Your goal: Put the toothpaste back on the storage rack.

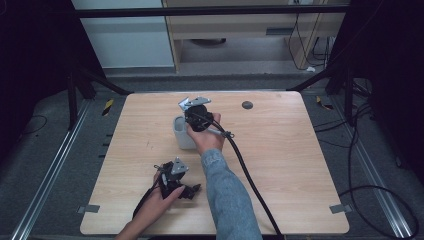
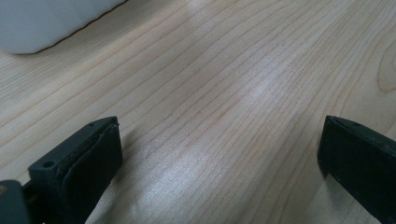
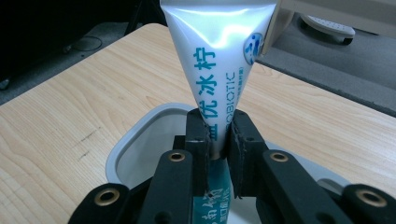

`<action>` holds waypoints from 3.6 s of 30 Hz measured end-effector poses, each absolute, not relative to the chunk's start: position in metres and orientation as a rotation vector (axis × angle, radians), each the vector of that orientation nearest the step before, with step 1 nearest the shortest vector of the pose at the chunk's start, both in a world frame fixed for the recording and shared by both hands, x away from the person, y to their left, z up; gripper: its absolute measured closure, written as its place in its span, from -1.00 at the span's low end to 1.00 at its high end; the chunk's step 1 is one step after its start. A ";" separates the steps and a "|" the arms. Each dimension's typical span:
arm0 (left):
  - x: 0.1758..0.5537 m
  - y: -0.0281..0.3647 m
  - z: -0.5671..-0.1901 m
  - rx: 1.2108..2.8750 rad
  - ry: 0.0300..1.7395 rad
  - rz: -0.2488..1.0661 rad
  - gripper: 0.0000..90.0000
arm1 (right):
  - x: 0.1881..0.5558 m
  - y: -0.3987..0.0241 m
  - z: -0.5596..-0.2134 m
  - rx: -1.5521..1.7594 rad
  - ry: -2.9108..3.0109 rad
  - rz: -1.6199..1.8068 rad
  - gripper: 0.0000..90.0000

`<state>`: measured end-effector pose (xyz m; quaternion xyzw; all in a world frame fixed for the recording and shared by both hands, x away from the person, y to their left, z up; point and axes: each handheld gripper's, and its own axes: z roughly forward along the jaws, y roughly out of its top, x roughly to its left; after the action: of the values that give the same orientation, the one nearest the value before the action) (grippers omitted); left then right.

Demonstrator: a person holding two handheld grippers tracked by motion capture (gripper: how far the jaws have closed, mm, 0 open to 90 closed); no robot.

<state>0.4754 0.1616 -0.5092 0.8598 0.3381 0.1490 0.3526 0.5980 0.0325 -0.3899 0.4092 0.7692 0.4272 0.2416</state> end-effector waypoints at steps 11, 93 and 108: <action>0.475 0.162 -0.509 2.225 0.875 0.385 -1.00 | 0.599 0.031 -0.394 1.131 2.114 1.154 0.76; 0.475 0.162 -0.509 2.227 0.862 0.379 -1.00 | 0.595 -0.025 -0.348 1.224 2.143 1.122 -0.30; 0.476 0.161 -0.509 2.229 0.861 0.379 -1.00 | 0.583 -0.064 -0.358 1.251 2.130 1.101 -0.48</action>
<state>0.4762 0.1610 -0.5092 0.8619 0.3328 0.1464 0.3536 0.5826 -0.0641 -0.3578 0.4517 0.7688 0.3973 0.2170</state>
